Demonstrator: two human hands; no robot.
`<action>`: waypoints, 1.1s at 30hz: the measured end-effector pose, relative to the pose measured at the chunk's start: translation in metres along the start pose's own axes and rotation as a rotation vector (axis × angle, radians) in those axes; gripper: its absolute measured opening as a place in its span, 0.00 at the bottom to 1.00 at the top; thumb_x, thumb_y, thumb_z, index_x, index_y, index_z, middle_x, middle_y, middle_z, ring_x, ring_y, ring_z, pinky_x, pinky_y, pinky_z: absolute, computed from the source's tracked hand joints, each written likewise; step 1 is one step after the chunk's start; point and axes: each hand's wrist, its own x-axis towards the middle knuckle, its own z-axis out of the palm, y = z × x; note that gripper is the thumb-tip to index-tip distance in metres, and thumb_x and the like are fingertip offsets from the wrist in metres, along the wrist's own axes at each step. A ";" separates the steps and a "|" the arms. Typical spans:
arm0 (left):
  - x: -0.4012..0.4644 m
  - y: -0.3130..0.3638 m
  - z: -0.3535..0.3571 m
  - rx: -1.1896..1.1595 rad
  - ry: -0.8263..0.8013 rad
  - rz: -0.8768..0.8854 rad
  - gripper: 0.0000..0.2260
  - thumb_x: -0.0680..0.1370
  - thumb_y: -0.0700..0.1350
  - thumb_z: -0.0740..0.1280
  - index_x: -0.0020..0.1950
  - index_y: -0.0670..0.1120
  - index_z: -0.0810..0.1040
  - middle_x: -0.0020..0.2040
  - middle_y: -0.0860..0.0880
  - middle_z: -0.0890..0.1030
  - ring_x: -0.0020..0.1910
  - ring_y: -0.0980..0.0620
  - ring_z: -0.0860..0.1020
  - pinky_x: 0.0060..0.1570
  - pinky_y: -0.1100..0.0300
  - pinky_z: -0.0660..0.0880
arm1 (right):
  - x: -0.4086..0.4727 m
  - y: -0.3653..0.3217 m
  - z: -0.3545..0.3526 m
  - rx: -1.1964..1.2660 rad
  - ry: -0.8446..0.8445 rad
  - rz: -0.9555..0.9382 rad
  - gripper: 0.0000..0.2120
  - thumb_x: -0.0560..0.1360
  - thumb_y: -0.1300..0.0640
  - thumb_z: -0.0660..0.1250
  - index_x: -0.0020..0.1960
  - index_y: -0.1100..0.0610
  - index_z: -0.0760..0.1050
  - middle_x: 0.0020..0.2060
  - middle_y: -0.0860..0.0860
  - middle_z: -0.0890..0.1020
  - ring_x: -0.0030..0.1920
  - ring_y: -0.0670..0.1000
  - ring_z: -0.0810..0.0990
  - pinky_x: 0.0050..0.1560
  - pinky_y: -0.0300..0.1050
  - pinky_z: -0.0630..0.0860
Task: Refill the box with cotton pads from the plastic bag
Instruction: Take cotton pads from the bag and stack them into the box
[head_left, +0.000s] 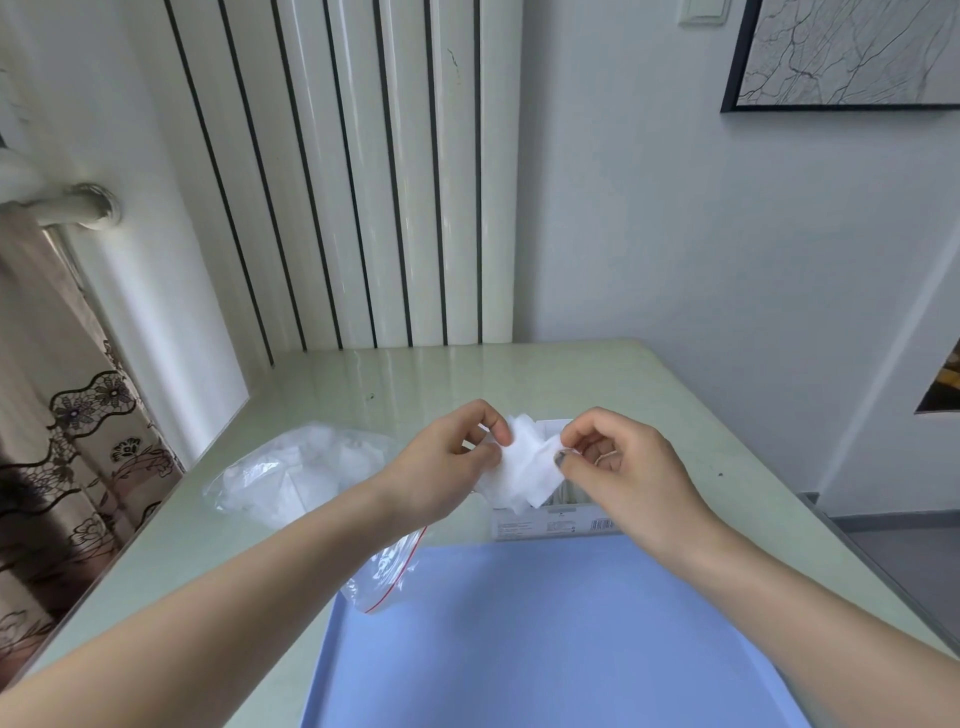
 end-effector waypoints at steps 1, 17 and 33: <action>0.001 -0.001 0.000 0.004 0.000 0.001 0.09 0.80 0.37 0.61 0.47 0.49 0.77 0.43 0.52 0.76 0.38 0.49 0.73 0.42 0.52 0.71 | 0.000 0.000 -0.001 0.053 -0.013 0.038 0.06 0.73 0.66 0.70 0.41 0.55 0.79 0.35 0.44 0.79 0.36 0.45 0.75 0.40 0.36 0.72; 0.012 -0.003 0.011 -0.018 -0.028 -0.010 0.09 0.79 0.40 0.61 0.44 0.50 0.78 0.44 0.49 0.77 0.39 0.48 0.75 0.42 0.50 0.71 | 0.012 -0.012 0.011 0.262 -0.002 0.256 0.02 0.75 0.65 0.68 0.45 0.61 0.76 0.39 0.57 0.86 0.32 0.54 0.82 0.45 0.55 0.81; 0.025 0.019 0.020 0.015 -0.026 -0.044 0.04 0.75 0.38 0.66 0.48 0.45 0.75 0.43 0.51 0.76 0.35 0.52 0.70 0.30 0.64 0.67 | 0.041 0.008 -0.013 0.273 -0.292 0.473 0.19 0.72 0.49 0.70 0.61 0.53 0.75 0.56 0.53 0.83 0.56 0.53 0.82 0.62 0.51 0.76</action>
